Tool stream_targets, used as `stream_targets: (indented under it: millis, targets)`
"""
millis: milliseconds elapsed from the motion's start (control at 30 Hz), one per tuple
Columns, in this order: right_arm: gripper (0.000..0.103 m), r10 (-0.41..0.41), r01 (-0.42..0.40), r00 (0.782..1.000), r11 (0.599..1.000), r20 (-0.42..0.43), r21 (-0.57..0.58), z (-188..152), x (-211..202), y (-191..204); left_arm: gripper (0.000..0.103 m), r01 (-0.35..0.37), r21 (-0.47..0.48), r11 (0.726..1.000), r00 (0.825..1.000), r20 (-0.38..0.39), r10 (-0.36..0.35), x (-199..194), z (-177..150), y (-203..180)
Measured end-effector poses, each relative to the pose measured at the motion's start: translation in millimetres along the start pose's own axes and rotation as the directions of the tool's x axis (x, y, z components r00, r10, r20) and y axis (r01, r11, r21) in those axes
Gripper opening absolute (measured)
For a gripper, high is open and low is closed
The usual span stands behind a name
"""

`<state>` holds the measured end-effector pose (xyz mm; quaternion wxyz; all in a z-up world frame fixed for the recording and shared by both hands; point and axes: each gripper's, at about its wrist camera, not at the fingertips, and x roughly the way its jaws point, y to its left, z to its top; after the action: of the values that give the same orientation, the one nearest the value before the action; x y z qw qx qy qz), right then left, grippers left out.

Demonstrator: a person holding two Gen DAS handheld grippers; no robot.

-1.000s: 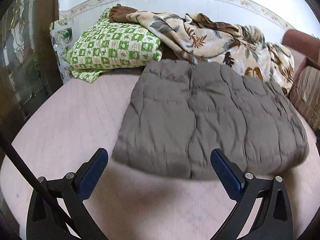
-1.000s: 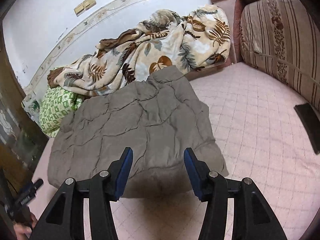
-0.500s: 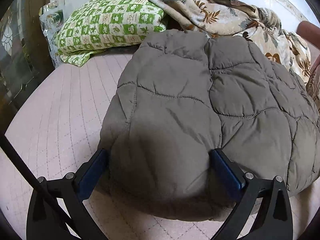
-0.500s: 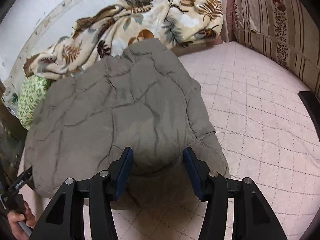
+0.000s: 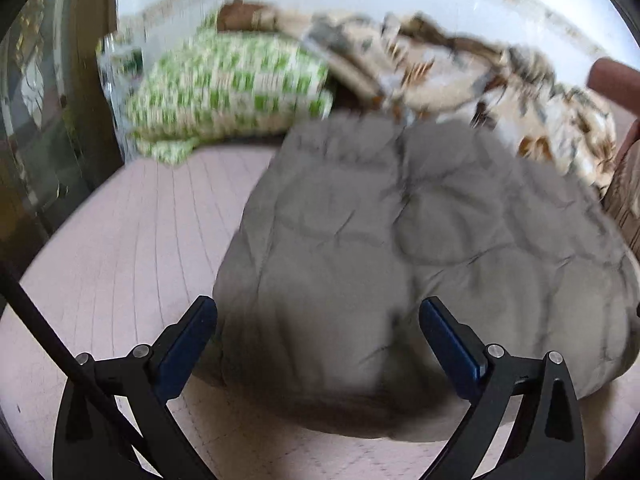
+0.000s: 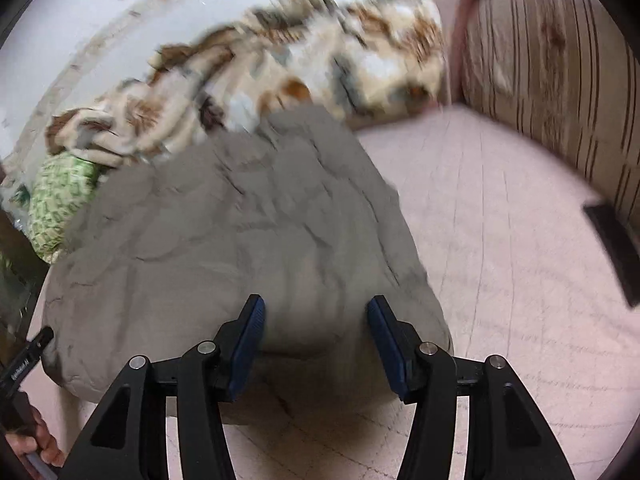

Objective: Fold large clothes

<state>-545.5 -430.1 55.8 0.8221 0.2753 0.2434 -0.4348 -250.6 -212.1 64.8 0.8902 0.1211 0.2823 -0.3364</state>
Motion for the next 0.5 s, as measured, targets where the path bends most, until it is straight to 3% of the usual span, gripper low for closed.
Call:
stream_targets:
  millis: [100,233,333,500]
  targets:
    - [0.058,0.056,-0.053,0.997,0.997,0.055,-0.054,-3.9,-11.5,22.7,0.101,0.036,0.038,0.999,0.999,0.032,-0.037,-9.1,-3.3,-19.6]
    - [0.058,0.130,-0.128,0.991,0.983,0.011,-0.133,-17.8,-3.3,60.0,0.101,0.066,0.116,0.991,0.998,-0.013,-0.065,0.2,-16.0,-50.2]
    - [0.059,0.132,-0.135,0.991,0.973,-0.030,-0.186,-27.0,11.6,81.7,0.101,0.054,0.144,0.988,0.998,-0.041,-0.048,10.6,-24.4,-59.8]
    - [0.066,0.061,-0.075,0.996,0.967,-0.065,-0.243,-39.1,32.3,96.8,0.102,0.050,0.164,0.985,0.996,-0.077,-0.038,20.3,-29.5,-63.4]
